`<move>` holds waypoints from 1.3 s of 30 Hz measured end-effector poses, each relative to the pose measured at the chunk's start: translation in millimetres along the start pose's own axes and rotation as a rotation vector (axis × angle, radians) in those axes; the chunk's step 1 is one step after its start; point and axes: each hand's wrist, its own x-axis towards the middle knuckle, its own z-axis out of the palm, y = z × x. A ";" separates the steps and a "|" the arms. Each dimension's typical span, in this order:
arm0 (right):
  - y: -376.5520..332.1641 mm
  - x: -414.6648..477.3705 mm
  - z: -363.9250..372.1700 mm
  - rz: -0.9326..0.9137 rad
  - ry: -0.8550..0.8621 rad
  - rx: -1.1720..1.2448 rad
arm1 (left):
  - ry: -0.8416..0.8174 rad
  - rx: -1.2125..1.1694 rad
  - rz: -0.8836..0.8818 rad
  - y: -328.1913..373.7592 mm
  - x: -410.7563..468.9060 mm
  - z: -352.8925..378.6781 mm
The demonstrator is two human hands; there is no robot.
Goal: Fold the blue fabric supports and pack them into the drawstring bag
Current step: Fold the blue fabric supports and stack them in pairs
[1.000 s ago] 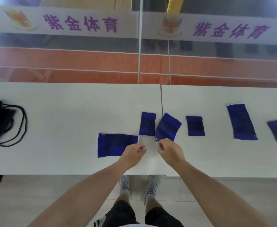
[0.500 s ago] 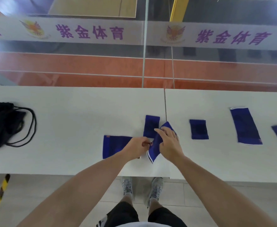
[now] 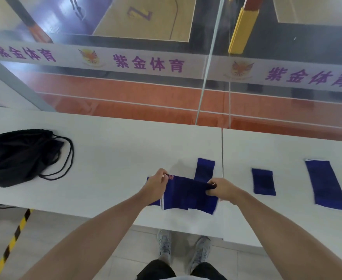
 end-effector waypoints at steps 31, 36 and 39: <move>-28.5 41.9 110.4 -0.206 0.367 -0.849 | 0.073 0.310 -0.071 -118.2 26.0 -9.5; -29.8 44.8 128.1 -0.190 0.310 -0.870 | 0.153 0.631 0.125 -130.3 14.8 -3.1; -29.8 43.6 135.3 -0.147 0.282 -0.854 | 0.213 0.823 0.415 -143.6 9.5 6.0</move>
